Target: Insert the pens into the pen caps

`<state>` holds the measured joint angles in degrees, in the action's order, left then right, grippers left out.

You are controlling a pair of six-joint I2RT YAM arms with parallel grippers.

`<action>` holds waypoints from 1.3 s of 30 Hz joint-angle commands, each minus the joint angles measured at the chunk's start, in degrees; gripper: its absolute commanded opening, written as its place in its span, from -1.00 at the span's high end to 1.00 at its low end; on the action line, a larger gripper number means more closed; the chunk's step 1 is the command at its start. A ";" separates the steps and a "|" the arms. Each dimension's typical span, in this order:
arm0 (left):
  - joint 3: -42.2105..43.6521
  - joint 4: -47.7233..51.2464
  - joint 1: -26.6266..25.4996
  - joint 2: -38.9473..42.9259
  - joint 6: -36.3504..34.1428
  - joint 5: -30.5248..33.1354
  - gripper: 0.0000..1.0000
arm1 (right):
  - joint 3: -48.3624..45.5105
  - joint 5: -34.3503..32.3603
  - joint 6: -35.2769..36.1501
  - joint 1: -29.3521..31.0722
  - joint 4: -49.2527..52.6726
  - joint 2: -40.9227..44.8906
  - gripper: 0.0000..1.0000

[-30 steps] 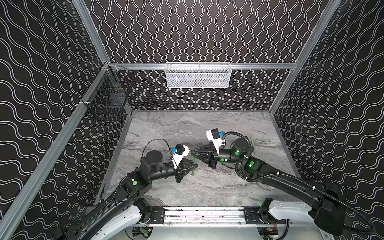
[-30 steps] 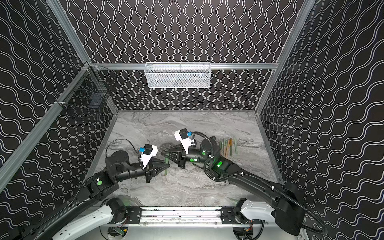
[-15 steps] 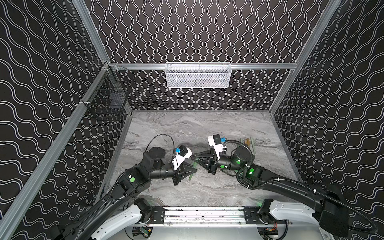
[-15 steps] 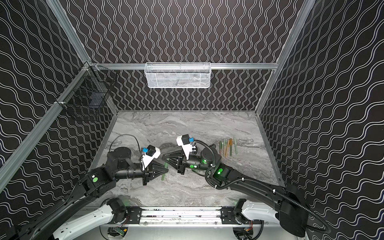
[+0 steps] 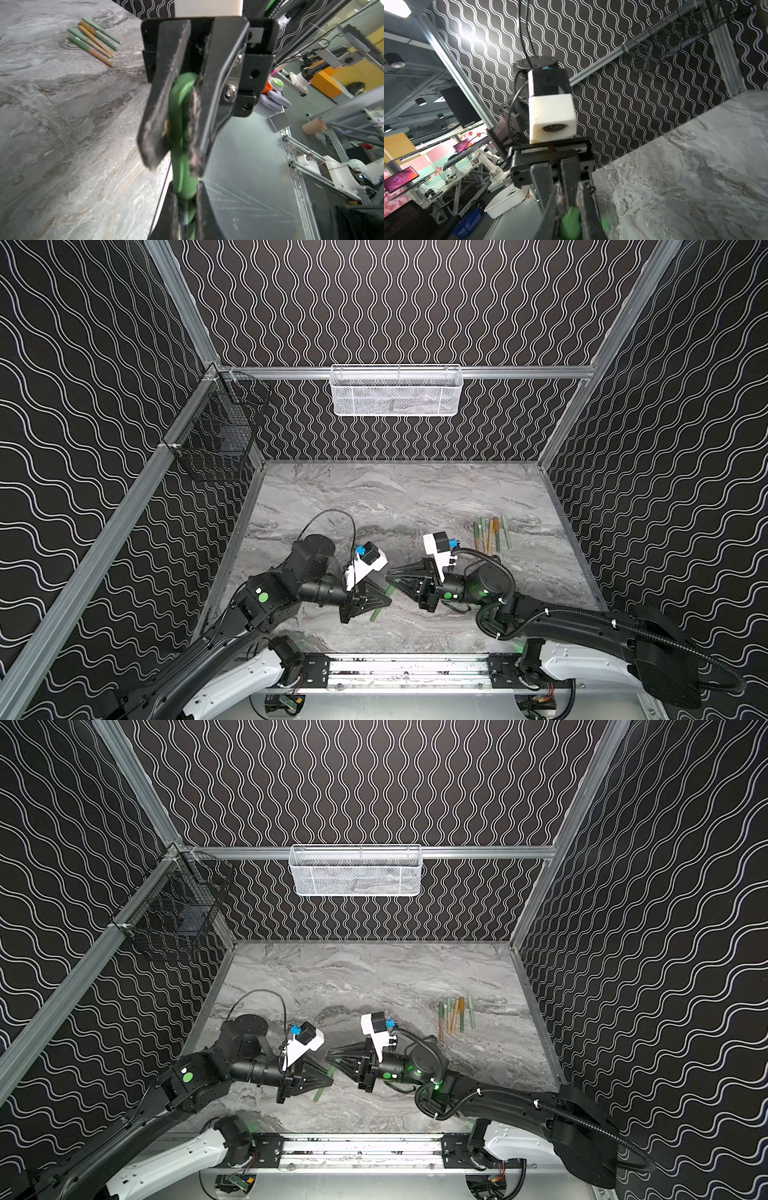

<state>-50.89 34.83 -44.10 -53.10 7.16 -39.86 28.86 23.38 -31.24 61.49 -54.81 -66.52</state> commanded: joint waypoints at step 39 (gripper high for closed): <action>5.66 -31.96 0.41 11.53 0.08 12.87 -0.97 | 28.84 -12.92 11.16 -27.74 57.65 -0.74 1.00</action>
<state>-45.30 -1.39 -43.64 -43.27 8.38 -30.37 55.70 7.53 -24.10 37.10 -6.79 -64.75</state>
